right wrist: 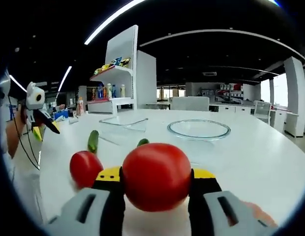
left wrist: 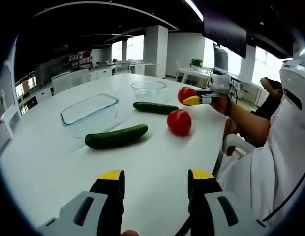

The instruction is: Sort the scattered tomatoes and cucumbers on the table and place them into their respective storage containers

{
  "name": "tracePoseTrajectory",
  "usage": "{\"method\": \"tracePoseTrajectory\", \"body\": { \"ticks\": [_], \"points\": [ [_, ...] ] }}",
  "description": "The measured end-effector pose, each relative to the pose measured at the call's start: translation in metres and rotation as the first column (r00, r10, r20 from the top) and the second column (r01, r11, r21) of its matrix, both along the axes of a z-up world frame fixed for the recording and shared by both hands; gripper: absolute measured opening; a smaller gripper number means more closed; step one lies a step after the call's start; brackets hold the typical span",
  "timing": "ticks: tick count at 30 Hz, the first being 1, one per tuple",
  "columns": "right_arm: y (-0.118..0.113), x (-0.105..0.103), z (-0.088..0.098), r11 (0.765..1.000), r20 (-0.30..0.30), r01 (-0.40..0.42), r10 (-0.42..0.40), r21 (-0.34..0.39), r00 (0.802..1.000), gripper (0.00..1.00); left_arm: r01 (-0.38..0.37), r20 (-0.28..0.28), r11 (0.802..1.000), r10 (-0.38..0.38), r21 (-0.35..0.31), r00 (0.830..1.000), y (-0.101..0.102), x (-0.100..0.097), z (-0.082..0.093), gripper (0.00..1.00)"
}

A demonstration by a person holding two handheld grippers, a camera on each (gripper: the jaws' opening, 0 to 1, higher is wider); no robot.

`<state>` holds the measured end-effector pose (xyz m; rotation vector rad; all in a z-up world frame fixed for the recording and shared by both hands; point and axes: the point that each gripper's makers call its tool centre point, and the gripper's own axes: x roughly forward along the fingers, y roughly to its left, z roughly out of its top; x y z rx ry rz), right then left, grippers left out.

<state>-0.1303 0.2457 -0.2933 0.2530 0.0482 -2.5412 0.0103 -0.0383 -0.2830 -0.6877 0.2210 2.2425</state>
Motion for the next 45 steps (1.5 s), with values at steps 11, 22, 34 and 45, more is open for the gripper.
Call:
{"method": "tracePoseTrajectory", "body": {
  "ticks": [11, 22, 34, 45],
  "points": [
    [-0.002, -0.024, 0.018, 1.000, -0.037, 0.013, -0.012, 0.026, 0.999, 0.49, -0.010, 0.001, 1.000, 0.010, 0.018, 1.000, -0.002, -0.002, 0.002, 0.51],
    [-0.008, -0.050, 0.039, 1.000, -0.059, 0.019, -0.018, 0.009, 0.998, 0.49, -0.011, 0.001, 1.000, 0.011, 0.005, 1.000, -0.002, -0.003, 0.001, 0.51],
    [-0.005, -0.080, 0.051, 0.998, -0.062, 0.070, -0.070, 0.004, 0.996, 0.49, -0.017, -0.013, 1.000, 0.017, 0.005, 1.000, -0.004, 0.000, 0.005, 0.51],
    [-0.004, -0.105, 0.060, 0.994, -0.073, 0.102, -0.100, 0.027, 0.992, 0.49, -0.015, -0.015, 1.000, 0.015, -0.002, 1.000, -0.002, 0.000, 0.002, 0.51]
  ]
}}
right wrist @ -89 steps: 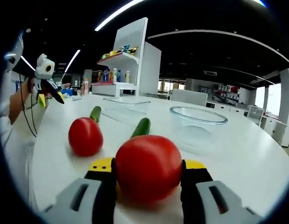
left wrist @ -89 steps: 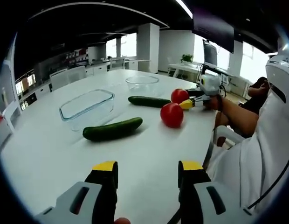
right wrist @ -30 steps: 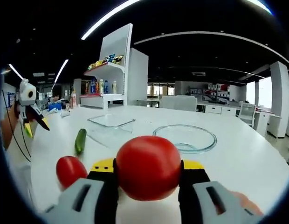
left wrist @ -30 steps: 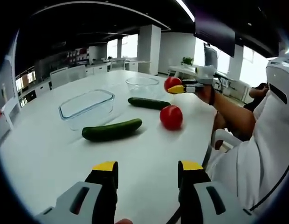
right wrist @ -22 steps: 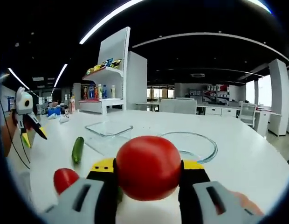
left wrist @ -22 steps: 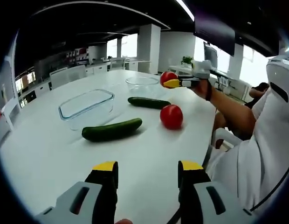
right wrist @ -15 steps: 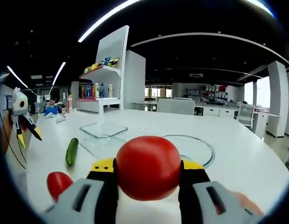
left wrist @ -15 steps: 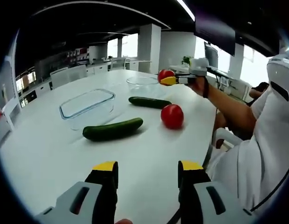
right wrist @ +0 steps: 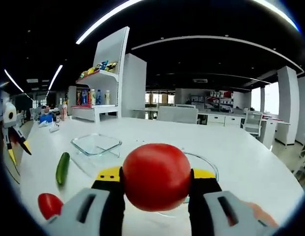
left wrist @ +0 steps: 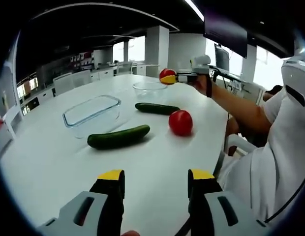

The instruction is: Sort the scattered tomatoes and cucumbers on the table and place them into their respective storage containers

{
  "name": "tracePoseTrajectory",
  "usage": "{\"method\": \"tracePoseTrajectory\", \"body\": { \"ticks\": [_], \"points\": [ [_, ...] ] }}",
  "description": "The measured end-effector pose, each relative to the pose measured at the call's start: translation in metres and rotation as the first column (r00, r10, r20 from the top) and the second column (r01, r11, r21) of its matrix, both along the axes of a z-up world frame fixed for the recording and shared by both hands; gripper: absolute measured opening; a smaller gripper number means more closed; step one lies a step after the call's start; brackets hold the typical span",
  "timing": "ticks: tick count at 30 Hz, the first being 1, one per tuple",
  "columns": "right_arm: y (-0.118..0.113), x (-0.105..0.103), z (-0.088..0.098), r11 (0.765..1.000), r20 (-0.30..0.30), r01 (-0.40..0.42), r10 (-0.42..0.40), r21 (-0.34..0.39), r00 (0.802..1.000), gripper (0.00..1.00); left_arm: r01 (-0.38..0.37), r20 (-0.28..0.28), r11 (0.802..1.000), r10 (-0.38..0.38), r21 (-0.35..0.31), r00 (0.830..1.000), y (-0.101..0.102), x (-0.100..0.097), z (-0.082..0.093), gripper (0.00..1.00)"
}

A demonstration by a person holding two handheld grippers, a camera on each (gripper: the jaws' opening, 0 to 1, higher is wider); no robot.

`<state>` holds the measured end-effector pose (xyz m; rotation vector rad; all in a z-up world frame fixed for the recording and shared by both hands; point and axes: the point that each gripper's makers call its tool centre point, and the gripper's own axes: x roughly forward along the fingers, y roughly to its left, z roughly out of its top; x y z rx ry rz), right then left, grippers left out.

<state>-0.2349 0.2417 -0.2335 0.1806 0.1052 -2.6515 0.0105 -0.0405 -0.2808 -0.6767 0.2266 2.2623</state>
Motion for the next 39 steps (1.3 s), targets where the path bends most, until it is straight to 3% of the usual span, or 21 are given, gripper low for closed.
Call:
{"method": "tracePoseTrajectory", "body": {
  "ticks": [5, 10, 12, 28, 33, 36, 39],
  "points": [
    [-0.004, -0.014, 0.000, 1.000, 0.000, 0.007, -0.007, -0.001, 1.000, 0.49, 0.000, 0.001, 1.000, 0.000, -0.004, 1.000, 0.000, 0.000, -0.001, 0.51],
    [-0.006, -0.032, -0.004, 0.999, 0.010, 0.036, -0.035, -0.040, 0.999, 0.49, 0.001, 0.004, 1.000, -0.001, -0.006, 1.000, 0.001, -0.001, -0.002, 0.51],
    [-0.011, -0.039, -0.007, 0.996, 0.041, 0.035, -0.032, -0.084, 0.999, 0.49, 0.005, 0.001, 1.000, -0.005, -0.007, 1.000, 0.003, 0.000, -0.001, 0.51],
    [-0.009, -0.078, -0.028, 0.995, 0.051, 0.082, -0.085, 0.049, 0.995, 0.49, 0.013, 0.001, 1.000, -0.013, -0.028, 1.000, 0.003, 0.000, -0.002, 0.51],
    [-0.006, -0.094, -0.035, 0.995, 0.080, 0.089, -0.092, 0.039, 0.993, 0.49, 0.019, -0.002, 0.999, -0.019, -0.029, 1.000, 0.004, 0.002, 0.000, 0.51],
    [-0.006, -0.102, -0.040, 0.995, 0.127, 0.096, -0.095, -0.007, 0.987, 0.49, 0.012, 0.005, 0.999, -0.011, -0.034, 1.000, 0.002, 0.001, -0.002, 0.51],
    [-0.005, -0.104, -0.043, 0.994, 0.125, 0.106, -0.107, 0.016, 0.986, 0.49, 0.012, 0.008, 0.999, -0.011, -0.041, 1.000, 0.002, 0.001, -0.003, 0.51]
  ]
}}
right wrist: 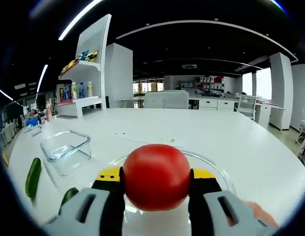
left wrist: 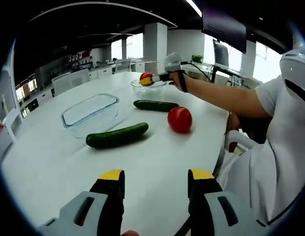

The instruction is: Sort the scattered tomatoes and cucumbers on the table and place them into their respective storage containers

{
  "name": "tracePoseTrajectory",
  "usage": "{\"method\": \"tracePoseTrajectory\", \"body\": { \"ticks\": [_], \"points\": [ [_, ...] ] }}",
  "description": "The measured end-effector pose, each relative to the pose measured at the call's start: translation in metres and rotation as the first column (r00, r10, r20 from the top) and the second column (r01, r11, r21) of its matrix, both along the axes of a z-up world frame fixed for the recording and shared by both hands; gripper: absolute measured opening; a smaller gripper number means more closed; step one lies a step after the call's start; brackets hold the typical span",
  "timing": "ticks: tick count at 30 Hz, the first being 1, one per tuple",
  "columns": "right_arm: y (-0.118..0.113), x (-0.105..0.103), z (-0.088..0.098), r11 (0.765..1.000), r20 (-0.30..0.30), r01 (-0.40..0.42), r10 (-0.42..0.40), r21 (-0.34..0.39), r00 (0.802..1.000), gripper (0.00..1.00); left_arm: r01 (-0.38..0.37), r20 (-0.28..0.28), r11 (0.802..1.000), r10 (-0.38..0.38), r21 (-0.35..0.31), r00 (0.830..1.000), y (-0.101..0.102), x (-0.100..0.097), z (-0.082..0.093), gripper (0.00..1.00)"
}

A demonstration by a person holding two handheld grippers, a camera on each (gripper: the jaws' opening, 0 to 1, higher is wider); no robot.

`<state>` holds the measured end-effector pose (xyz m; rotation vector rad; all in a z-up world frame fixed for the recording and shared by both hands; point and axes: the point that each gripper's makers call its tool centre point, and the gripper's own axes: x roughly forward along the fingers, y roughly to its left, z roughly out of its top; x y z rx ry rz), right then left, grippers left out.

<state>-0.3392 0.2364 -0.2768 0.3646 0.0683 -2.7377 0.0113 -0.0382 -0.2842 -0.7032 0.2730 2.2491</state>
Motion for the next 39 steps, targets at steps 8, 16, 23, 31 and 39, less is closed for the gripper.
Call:
{"method": "tracePoseTrajectory", "body": {
  "ticks": [8, 16, 23, 31, 39],
  "points": [
    [0.000, -0.001, -0.003, 1.000, 0.010, 0.013, -0.013, 0.025, 1.000, 0.49, 0.007, 0.001, 1.000, -0.007, -0.003, 1.000, 0.002, -0.001, 0.000, 0.51],
    [-0.004, -0.010, -0.012, 0.997, 0.043, -0.004, 0.001, 0.071, 0.999, 0.49, 0.020, 0.008, 1.000, -0.019, -0.009, 1.000, 0.005, 0.000, -0.002, 0.51],
    [-0.010, -0.012, -0.023, 0.985, 0.048, -0.046, 0.039, 0.165, 0.998, 0.50, 0.025, 0.008, 1.000, -0.024, -0.010, 1.000, 0.006, -0.001, 0.000, 0.51],
    [-0.007, -0.014, -0.018, 0.976, 0.039, -0.096, 0.090, 0.197, 0.995, 0.51, 0.045, 0.008, 0.999, -0.045, 0.004, 0.999, 0.012, 0.000, 0.000, 0.51],
    [-0.004, -0.017, -0.006, 0.978, 0.045, -0.138, 0.133, 0.159, 0.990, 0.51, 0.034, -0.003, 0.999, -0.034, 0.019, 0.999, 0.011, -0.002, 0.002, 0.51]
  ]
}}
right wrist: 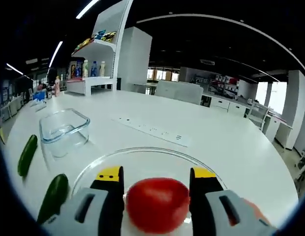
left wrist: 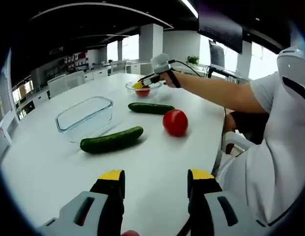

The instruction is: Sort the scattered tomatoes and cucumbers on the table and place them into their respective storage containers

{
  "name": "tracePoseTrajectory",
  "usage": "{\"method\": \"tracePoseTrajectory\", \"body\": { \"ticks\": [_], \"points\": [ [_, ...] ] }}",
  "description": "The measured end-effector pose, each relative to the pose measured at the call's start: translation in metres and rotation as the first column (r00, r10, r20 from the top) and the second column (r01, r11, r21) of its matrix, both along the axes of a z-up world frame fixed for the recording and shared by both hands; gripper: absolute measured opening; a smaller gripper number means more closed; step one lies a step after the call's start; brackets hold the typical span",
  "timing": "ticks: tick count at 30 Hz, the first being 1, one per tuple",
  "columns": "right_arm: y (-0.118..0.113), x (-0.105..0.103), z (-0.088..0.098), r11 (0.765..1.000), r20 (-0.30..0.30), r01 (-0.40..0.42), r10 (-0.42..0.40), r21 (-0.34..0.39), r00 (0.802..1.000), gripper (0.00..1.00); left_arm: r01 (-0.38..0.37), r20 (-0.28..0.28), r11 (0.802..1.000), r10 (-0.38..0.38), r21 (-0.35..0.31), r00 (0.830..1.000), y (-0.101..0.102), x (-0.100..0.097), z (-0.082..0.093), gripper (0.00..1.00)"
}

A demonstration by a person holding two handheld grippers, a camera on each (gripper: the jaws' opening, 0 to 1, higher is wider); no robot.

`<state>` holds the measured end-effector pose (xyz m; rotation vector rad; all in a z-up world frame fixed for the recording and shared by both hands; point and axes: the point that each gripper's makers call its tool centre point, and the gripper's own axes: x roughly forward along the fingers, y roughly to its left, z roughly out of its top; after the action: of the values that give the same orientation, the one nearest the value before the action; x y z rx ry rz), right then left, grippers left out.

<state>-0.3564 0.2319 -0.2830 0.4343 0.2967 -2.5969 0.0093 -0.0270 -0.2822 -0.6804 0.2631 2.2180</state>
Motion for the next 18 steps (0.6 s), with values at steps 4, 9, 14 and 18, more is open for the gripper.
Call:
{"method": "tracePoseTrajectory", "body": {
  "ticks": [4, 9, 14, 18],
  "points": [
    [-0.002, 0.001, 0.007, 0.997, 0.012, -0.028, 0.029, -0.073, 0.999, 0.52, 0.003, 0.003, 1.000, -0.003, -0.001, 1.000, -0.001, 0.003, -0.002, 0.51],
    [-0.004, 0.006, 0.024, 0.990, -0.026, -0.026, 0.023, -0.141, 0.999, 0.52, -0.002, 0.002, 1.000, 0.002, 0.003, 1.000, -0.004, 0.003, -0.002, 0.51],
    [-0.019, 0.025, 0.033, 0.980, -0.060, -0.106, 0.097, -0.166, 0.993, 0.54, -0.005, 0.005, 1.000, 0.005, 0.004, 1.000, -0.005, 0.002, -0.004, 0.51],
    [-0.028, 0.044, 0.053, 0.959, -0.074, -0.141, 0.126, -0.248, 0.989, 0.54, 0.001, 0.009, 1.000, -0.001, 0.009, 1.000, -0.003, 0.002, -0.005, 0.51]
  ]
}}
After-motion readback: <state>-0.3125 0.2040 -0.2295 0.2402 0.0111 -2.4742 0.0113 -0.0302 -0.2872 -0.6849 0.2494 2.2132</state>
